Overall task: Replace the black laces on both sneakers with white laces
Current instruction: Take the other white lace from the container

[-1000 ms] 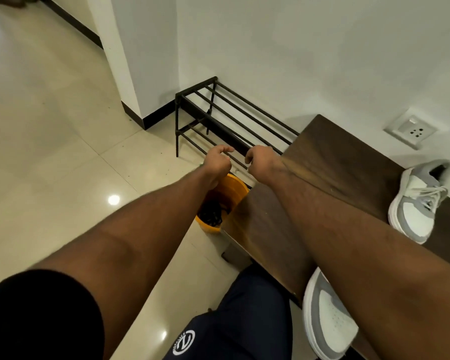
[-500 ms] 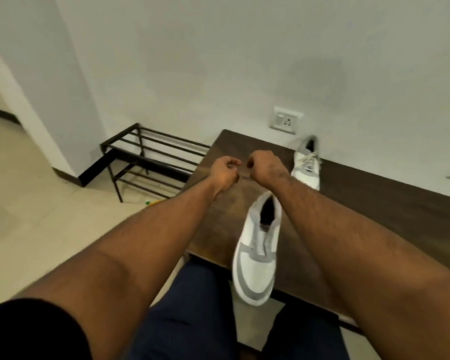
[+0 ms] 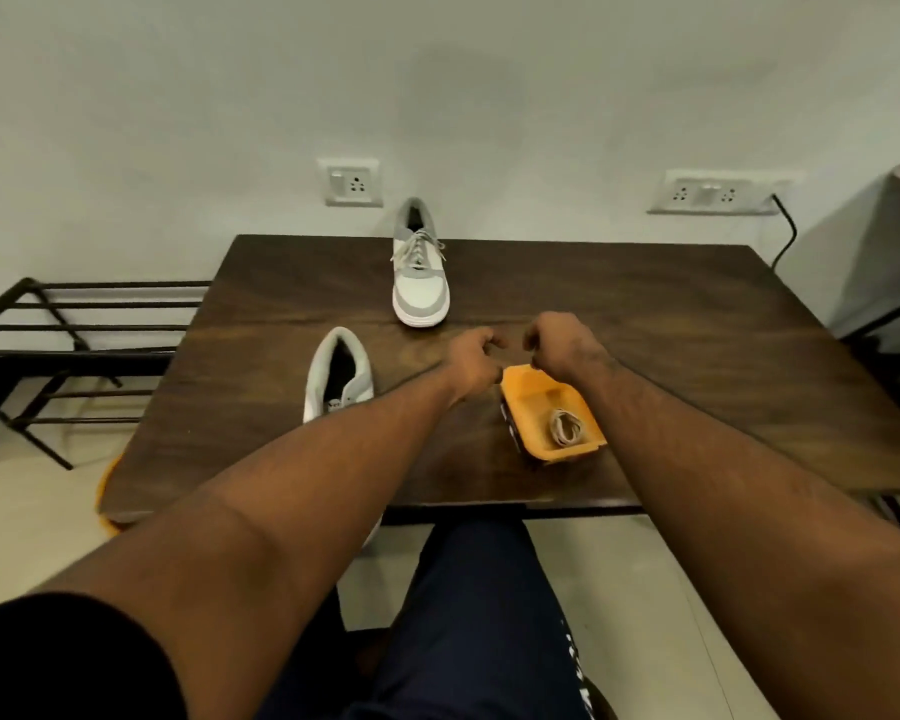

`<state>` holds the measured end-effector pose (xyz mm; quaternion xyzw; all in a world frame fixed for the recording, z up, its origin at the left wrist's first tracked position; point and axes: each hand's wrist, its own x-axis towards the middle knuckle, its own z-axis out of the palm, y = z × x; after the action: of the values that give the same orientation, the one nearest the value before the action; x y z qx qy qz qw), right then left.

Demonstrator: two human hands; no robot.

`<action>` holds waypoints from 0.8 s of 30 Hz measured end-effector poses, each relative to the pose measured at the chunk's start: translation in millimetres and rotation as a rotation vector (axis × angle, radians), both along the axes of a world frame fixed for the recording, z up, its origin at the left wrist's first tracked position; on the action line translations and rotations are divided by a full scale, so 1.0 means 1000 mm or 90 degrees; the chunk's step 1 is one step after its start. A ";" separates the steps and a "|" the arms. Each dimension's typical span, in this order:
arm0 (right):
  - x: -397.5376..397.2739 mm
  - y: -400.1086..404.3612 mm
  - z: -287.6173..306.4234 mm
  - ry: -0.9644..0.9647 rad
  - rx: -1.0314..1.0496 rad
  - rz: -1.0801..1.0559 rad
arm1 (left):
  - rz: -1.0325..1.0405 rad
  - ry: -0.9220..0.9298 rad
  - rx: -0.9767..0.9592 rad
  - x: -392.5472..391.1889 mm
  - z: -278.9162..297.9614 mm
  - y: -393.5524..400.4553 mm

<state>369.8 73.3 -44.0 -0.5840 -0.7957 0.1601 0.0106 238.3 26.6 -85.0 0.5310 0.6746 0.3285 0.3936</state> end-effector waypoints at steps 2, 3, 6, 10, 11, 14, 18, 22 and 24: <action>0.024 0.000 -0.020 -0.003 -0.026 -0.034 | -0.014 0.009 -0.027 0.020 -0.008 0.003; 0.031 -0.001 -0.029 -0.008 -0.041 -0.046 | -0.015 0.020 -0.033 0.026 -0.012 0.005; 0.047 -0.001 -0.053 -0.048 -0.108 -0.042 | -0.031 0.058 -0.037 0.039 -0.023 0.009; 0.052 -0.001 -0.077 -0.078 -0.184 -0.029 | -0.043 0.108 -0.056 0.044 -0.046 0.011; 0.051 -0.002 -0.083 -0.100 -0.189 -0.012 | -0.044 0.118 -0.053 0.043 -0.051 0.008; 0.049 -0.001 -0.097 -0.187 -0.166 0.052 | -0.042 0.090 -0.015 0.040 -0.065 -0.002; 0.047 0.004 -0.102 -0.202 -0.121 0.068 | -0.053 0.118 0.006 0.044 -0.077 -0.009; 0.050 0.000 -0.095 -0.099 -0.131 0.013 | -0.058 0.091 0.026 0.042 -0.076 -0.006; 0.051 0.001 -0.088 -0.007 -0.106 -0.031 | -0.032 0.077 0.031 0.041 -0.069 -0.005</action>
<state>420.6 74.6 -131.8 -0.6030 -0.7652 0.2221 -0.0383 278.9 22.0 -153.7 0.5760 0.6757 0.3020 0.3471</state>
